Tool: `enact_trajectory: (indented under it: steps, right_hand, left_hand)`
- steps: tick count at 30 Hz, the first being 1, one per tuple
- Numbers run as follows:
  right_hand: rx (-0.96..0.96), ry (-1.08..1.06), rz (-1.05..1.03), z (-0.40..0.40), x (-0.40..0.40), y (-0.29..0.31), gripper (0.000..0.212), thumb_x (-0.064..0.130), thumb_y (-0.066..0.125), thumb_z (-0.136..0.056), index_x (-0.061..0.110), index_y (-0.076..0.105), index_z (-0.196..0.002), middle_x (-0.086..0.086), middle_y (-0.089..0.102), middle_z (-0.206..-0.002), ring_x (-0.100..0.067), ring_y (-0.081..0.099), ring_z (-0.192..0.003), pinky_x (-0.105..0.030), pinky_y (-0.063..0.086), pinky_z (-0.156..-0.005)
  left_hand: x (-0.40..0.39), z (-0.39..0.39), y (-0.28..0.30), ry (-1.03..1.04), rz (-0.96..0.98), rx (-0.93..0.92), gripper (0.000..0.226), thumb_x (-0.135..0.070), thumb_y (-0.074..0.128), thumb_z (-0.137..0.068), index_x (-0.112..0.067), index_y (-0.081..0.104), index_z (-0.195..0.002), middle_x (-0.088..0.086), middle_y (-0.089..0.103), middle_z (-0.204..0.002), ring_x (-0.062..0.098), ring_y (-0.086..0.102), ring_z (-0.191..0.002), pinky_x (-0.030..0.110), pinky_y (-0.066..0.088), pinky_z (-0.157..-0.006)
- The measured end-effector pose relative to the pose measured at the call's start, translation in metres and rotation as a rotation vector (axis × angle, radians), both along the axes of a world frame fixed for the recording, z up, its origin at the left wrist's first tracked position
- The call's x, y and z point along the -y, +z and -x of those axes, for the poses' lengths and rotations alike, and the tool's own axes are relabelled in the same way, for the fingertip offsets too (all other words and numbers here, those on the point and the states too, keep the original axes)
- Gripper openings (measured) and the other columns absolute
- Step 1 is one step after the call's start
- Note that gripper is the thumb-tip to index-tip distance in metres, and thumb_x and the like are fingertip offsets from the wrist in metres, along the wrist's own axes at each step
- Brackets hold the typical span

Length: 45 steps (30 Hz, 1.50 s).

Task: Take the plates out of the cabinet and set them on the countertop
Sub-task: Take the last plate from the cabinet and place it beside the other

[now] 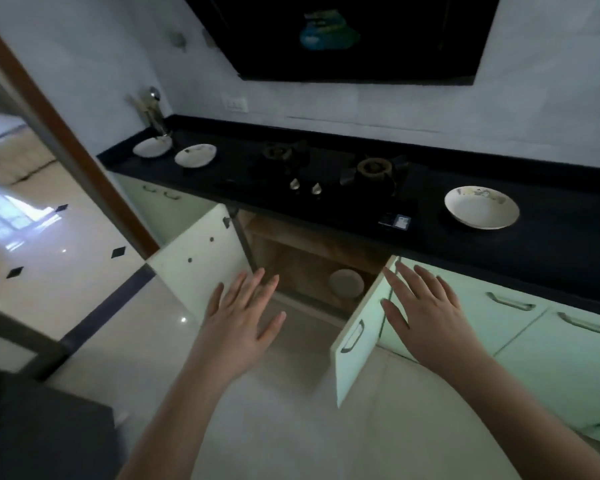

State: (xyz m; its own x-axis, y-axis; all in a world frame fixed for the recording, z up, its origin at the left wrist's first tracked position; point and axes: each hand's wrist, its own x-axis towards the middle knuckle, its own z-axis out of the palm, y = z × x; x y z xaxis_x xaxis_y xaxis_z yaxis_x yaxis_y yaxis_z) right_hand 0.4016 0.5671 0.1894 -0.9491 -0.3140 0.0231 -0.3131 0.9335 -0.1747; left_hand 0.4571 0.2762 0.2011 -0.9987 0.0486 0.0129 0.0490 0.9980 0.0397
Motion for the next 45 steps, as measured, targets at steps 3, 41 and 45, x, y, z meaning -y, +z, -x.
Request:
enact_trajectory:
  steps: [3,41,45]
  right_hand:
    - [0.010,0.054,0.039,-0.019,0.068,0.004,0.061,0.056,0.013,-0.098,0.031,0.014,-0.153,0.006,0.015,-0.162,-0.019,0.007,-0.149,-0.038,0.004,-0.119]
    - [0.128,0.049,0.072,0.100,0.194,-0.042,0.075,0.062,-0.006,-0.088,0.031,0.014,-0.153,0.006,0.015,-0.161,-0.019,0.009,-0.149,-0.039,-0.002,-0.116]
    - [0.137,-0.003,0.074,0.110,0.202,-0.047,0.077,0.063,-0.007,-0.087,0.030,0.017,-0.153,0.005,0.018,-0.161,-0.020,0.013,-0.148,-0.038,0.000,-0.115]
  left_hand:
    - [0.057,-0.044,0.006,0.047,-0.006,-0.008,0.084,-0.073,-0.014,-0.083,-0.038,0.006,-0.156,-0.010,0.003,-0.165,0.010,-0.008,-0.149,0.036,-0.009,-0.116]
    - [0.151,0.121,-0.016,-0.093,0.034,0.084,0.079,-0.066,-0.010,-0.089,-0.033,0.012,-0.157,-0.008,0.009,-0.165,0.011,-0.004,-0.149,0.033,-0.008,-0.115]
    - [0.179,0.143,-0.020,-0.074,0.000,0.073,0.071,-0.065,0.000,-0.092,-0.035,0.010,-0.156,-0.009,0.008,-0.165,0.006,-0.012,-0.145,0.031,-0.010,-0.115]
